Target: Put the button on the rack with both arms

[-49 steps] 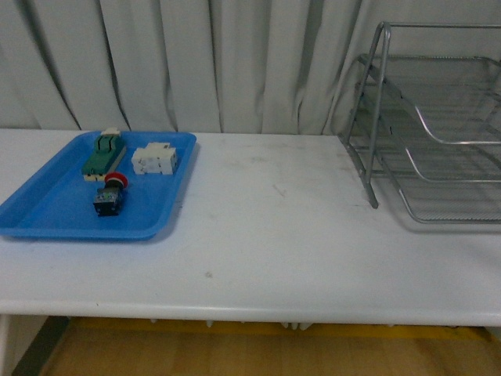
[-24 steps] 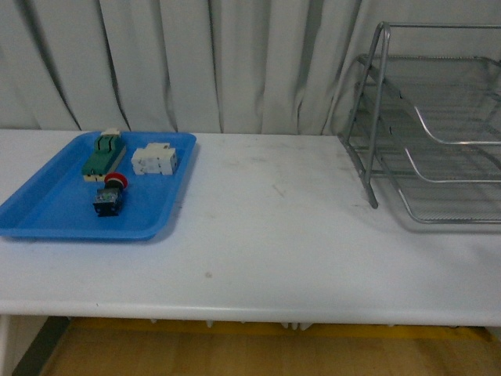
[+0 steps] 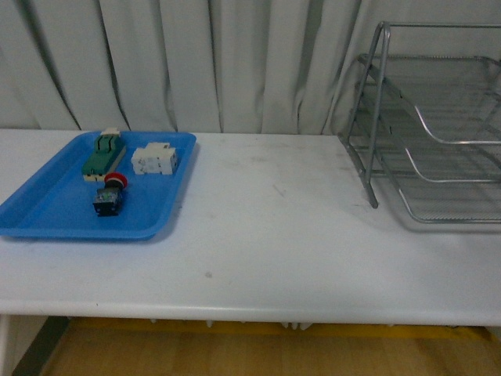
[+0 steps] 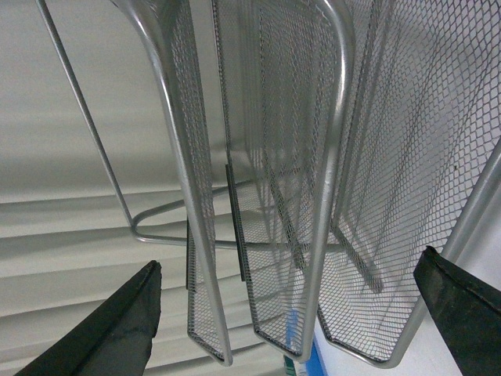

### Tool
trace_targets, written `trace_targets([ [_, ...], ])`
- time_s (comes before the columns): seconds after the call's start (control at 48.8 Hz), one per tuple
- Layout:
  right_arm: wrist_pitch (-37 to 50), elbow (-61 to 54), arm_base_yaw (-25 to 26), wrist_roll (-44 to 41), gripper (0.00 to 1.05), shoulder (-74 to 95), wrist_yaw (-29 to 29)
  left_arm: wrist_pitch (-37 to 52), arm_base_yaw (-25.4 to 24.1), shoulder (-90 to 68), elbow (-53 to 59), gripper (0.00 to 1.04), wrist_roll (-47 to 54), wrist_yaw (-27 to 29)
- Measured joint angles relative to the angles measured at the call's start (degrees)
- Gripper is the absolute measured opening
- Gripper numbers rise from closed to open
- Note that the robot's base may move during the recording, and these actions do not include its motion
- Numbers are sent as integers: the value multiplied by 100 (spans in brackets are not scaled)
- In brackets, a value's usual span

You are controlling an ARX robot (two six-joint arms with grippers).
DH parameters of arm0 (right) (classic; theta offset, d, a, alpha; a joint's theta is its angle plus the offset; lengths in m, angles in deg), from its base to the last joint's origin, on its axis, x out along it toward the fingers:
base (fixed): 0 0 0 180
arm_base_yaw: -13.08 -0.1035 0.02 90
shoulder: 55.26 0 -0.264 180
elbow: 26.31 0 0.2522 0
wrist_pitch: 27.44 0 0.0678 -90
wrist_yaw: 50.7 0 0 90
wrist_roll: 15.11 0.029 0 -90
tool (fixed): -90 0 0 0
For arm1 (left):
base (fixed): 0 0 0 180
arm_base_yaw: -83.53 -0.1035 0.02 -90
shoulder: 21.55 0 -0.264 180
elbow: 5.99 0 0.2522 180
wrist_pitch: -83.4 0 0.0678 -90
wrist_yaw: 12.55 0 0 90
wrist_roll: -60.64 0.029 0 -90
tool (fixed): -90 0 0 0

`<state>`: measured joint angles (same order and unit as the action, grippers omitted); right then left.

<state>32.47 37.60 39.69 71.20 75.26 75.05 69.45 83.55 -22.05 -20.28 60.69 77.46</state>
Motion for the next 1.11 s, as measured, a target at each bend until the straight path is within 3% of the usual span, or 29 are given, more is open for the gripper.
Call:
trace_targets([
  [0.779, 2, 529, -299, -721, 98, 444, -109, 0, 0, 0, 0, 98, 0, -2],
  [0.84, -9, 599, -306, -809, 91, 529, -127, 0, 0, 0, 0, 98, 0, -2],
  [0.881, 4, 514, -339, -835, 96, 529, -120, 0, 0, 0, 0, 98, -2, 0],
  [1.106, -13, 673, -343, -955, 92, 632, -105, 0, 0, 0, 0, 98, -2, 0],
])
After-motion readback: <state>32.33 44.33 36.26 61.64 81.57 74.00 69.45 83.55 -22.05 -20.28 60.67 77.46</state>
